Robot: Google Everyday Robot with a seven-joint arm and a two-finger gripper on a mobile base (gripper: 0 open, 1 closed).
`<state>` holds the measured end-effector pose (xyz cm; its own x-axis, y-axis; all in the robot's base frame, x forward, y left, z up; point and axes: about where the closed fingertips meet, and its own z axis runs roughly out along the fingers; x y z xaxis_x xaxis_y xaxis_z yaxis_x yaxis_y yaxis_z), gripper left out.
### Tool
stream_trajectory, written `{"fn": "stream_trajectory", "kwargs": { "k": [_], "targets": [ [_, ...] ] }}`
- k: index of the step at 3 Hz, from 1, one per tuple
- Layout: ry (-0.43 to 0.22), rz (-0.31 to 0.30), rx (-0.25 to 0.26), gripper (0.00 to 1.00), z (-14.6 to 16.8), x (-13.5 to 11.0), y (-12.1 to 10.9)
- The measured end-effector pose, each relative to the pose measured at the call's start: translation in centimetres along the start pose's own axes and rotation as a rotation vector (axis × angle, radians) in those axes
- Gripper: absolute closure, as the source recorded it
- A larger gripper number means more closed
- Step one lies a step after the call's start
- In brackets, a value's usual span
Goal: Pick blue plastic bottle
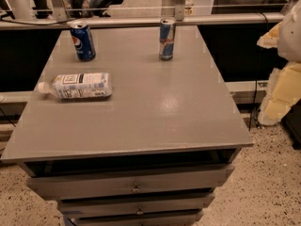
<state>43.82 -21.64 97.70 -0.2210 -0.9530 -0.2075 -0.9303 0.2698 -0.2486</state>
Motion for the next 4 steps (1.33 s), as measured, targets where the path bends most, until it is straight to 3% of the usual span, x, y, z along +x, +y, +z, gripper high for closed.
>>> {"fn": "stream_trajectory", "kwargs": {
  "k": [1, 2, 3, 4],
  "targets": [
    [0.0, 0.0, 0.0, 0.0, 0.0, 0.0, 0.0],
    [-0.075, 0.011, -0.002, 0.0, 0.9, -1.4, -0.3],
    [-0.23, -0.003, -0.013, 0.0, 3.1, -6.3, -0.1],
    [-0.4, -0.05, -0.029, 0.0, 5.9, -12.9, -0.4]
  ]
}}
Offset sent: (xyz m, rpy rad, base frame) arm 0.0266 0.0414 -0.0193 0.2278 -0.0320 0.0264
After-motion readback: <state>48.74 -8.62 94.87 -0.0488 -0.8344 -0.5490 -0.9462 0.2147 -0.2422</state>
